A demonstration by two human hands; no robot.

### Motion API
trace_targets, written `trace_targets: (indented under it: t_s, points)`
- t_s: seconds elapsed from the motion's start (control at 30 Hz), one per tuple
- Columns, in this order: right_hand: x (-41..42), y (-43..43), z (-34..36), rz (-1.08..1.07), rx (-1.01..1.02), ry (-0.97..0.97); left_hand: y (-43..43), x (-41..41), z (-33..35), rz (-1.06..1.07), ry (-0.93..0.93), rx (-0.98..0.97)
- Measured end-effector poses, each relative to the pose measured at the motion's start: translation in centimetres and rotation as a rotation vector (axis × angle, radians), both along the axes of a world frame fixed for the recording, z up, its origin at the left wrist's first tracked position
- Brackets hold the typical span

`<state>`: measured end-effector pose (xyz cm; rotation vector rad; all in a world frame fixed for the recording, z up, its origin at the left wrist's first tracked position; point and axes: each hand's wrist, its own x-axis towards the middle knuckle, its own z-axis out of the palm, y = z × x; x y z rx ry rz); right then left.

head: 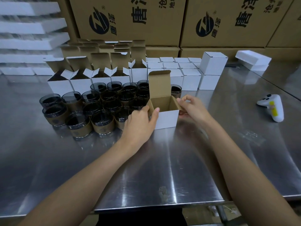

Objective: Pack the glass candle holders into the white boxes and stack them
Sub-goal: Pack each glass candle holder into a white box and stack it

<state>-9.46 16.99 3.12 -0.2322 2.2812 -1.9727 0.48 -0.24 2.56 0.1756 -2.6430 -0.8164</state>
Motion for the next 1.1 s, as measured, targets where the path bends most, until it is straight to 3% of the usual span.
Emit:
trace_targets:
  t_s: [0.27,0.37,0.47,0.67,0.87,1.0,1.1]
  points:
    - [0.1,-1.8,-2.8,0.013,0.283,0.233,-0.8,-0.6,-0.7,-0.068,0.038,0.174]
    - [-0.2,-1.6,-3.0,-0.03,0.268,0.501,-0.9,-0.8,-1.0,-0.068,0.01,0.24]
    - [-0.6,-1.2,-2.9,0.099,0.312,0.732,-0.8,-0.8,-1.0,-0.083,-0.029,0.294]
    - [-1.2,-0.6,-3.2,0.198,0.566,0.724,-0.6,-0.9,-1.0,-0.116,-0.031,0.412]
    - [-1.2,-1.0,-3.1,0.187,0.463,0.661,0.0,-0.9,-1.7,-0.116,0.019,0.475]
    - [-1.8,-0.3,-2.8,-0.092,0.268,0.626,0.1,-0.4,-1.8,-0.181,0.069,0.417]
    - [-3.1,0.9,-2.4,-0.264,0.343,0.594,0.1,-0.2,-2.0,-0.193,0.083,0.314]
